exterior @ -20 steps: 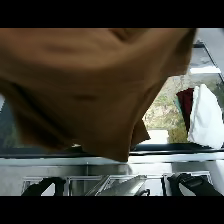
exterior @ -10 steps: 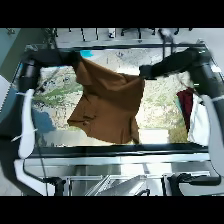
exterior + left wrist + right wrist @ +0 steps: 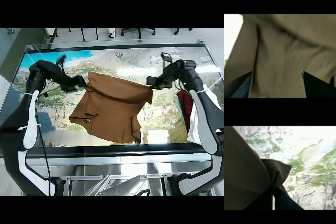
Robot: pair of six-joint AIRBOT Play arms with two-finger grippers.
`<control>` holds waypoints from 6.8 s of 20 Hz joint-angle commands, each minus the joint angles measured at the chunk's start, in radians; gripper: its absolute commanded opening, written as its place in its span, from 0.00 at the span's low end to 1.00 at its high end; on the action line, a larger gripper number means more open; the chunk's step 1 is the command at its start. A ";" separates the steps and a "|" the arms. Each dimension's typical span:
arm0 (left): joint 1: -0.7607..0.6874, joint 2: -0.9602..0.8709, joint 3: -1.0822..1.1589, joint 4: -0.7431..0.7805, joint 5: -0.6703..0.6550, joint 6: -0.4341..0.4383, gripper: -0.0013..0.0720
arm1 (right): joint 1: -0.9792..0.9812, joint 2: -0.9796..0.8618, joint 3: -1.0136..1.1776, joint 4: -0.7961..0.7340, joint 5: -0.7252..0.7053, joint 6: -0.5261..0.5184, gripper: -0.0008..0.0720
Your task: Fold the shirts.
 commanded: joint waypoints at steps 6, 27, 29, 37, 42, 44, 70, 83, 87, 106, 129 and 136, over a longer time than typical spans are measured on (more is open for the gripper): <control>-0.319 0.397 -0.839 -0.129 -0.230 -0.029 0.97 | -0.195 -0.009 0.000 0.146 -0.076 -0.058 0.04; -0.390 0.646 -1.140 0.051 -0.793 -0.379 0.03 | -0.325 0.022 -0.109 0.156 -0.300 -0.093 0.04; -0.206 0.734 -1.140 0.129 -0.731 -0.334 0.03 | -0.325 0.121 -0.312 0.246 -0.280 -0.104 0.04; 0.165 0.710 -1.140 0.038 -0.559 0.025 0.03 | -0.073 0.524 -1.058 0.529 0.079 -0.193 0.04; 0.122 0.638 -1.140 0.035 -0.563 0.035 0.03 | 0.061 0.524 -1.049 0.521 0.084 -0.186 0.49; 0.106 0.637 -1.139 0.035 -0.568 0.035 0.03 | 0.037 0.526 -1.003 0.454 0.011 -0.227 0.99; 0.098 0.639 -1.060 0.046 -0.433 0.081 0.03 | 0.066 0.437 -0.933 0.346 0.029 -0.124 0.99; 0.101 0.753 -0.998 0.037 -0.406 0.081 0.03 | 0.049 0.480 -0.831 0.552 0.100 -0.260 0.04; 0.144 1.067 -0.594 0.008 -0.352 0.076 0.03 | -0.071 0.779 -0.419 0.574 0.116 -0.263 0.04; 0.073 0.890 0.085 0.075 -0.309 0.021 0.03 | -0.192 0.734 0.261 0.512 0.087 -0.241 0.04; 0.208 -0.126 0.255 0.092 -0.047 0.068 0.98 | -0.220 0.031 -0.180 0.459 0.254 -0.261 0.73; 0.399 0.192 -0.309 0.090 0.209 0.134 0.98 | -0.451 0.180 -0.394 0.340 -0.254 -0.442 0.51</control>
